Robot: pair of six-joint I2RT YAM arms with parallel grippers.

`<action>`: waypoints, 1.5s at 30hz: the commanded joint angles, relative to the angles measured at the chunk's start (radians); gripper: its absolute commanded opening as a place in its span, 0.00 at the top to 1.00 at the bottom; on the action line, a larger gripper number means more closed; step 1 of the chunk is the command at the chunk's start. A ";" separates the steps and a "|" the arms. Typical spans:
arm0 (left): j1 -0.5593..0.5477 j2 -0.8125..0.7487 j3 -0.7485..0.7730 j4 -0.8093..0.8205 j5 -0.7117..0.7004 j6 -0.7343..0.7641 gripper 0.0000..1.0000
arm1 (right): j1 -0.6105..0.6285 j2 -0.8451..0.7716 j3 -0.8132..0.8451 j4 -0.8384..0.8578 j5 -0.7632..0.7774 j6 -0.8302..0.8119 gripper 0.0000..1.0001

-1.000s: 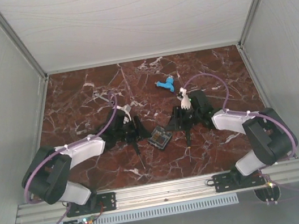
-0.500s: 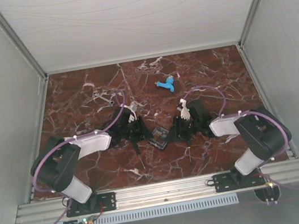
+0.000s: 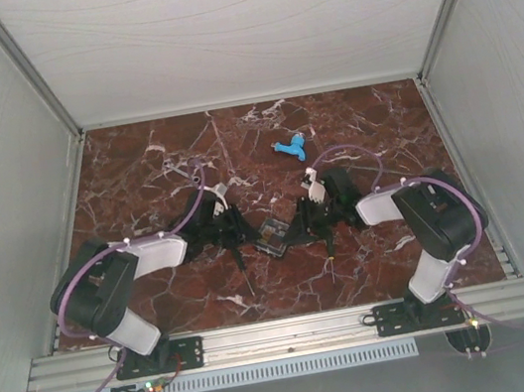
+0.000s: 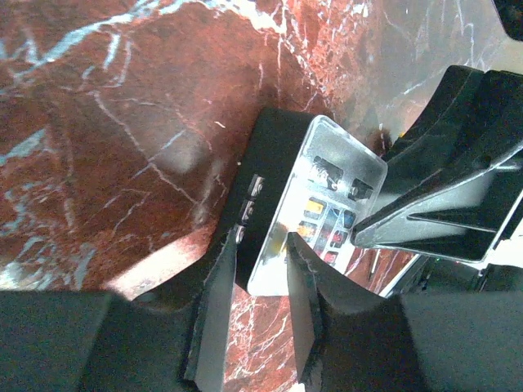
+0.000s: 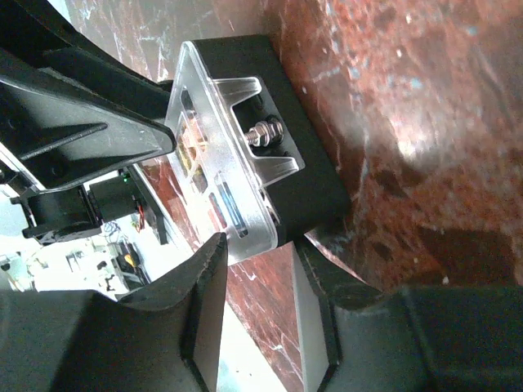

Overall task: Snap on the fuse box
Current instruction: Close the fuse box cover on the fuse box base.

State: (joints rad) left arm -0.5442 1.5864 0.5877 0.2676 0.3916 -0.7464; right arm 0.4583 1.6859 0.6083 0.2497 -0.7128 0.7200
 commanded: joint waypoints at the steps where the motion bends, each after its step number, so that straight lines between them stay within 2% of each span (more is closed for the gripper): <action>1: 0.005 0.025 -0.058 -0.037 0.023 -0.038 0.73 | 0.035 0.105 0.071 -0.063 0.127 -0.111 0.90; 8: 0.011 -0.022 -0.098 -0.014 0.034 -0.068 0.73 | 0.085 0.161 0.209 -0.179 0.229 -0.206 0.93; 12: 0.024 -0.060 -0.104 -0.026 0.003 -0.081 0.68 | 0.101 0.150 0.216 -0.156 0.186 -0.194 0.94; 16: 0.039 -0.116 -0.080 -0.086 -0.079 -0.060 0.61 | 0.097 0.052 0.186 -0.131 0.149 -0.177 0.80; 19: 0.040 -0.156 -0.036 -0.156 -0.139 -0.029 0.50 | 0.077 -0.018 0.155 -0.090 0.123 -0.145 0.68; 24: 0.039 -0.175 0.031 -0.196 -0.184 0.026 0.35 | 0.029 -0.064 0.091 0.042 0.071 -0.057 0.62; 27: 0.034 -0.134 0.063 -0.192 -0.160 0.043 0.30 | 0.010 -0.030 0.081 0.118 0.039 -0.015 0.61; 32: 0.020 -0.067 0.077 -0.148 -0.122 0.039 0.30 | -0.008 0.055 0.089 0.250 0.016 0.066 0.61; 36: 0.012 -0.034 0.080 -0.136 -0.093 0.038 0.36 | -0.021 0.117 0.097 0.319 0.016 0.114 0.64; 41: 0.006 0.007 0.068 -0.121 -0.071 0.033 0.44 | -0.032 0.193 0.103 0.337 0.020 0.144 0.73; 45: 0.006 0.044 0.046 -0.088 -0.039 0.013 0.50 | -0.035 0.227 0.105 0.259 0.037 0.124 0.83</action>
State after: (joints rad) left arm -0.5274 1.5795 0.6346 0.1436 0.3161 -0.7319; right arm 0.4282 1.8648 0.7029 0.5400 -0.7116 0.8562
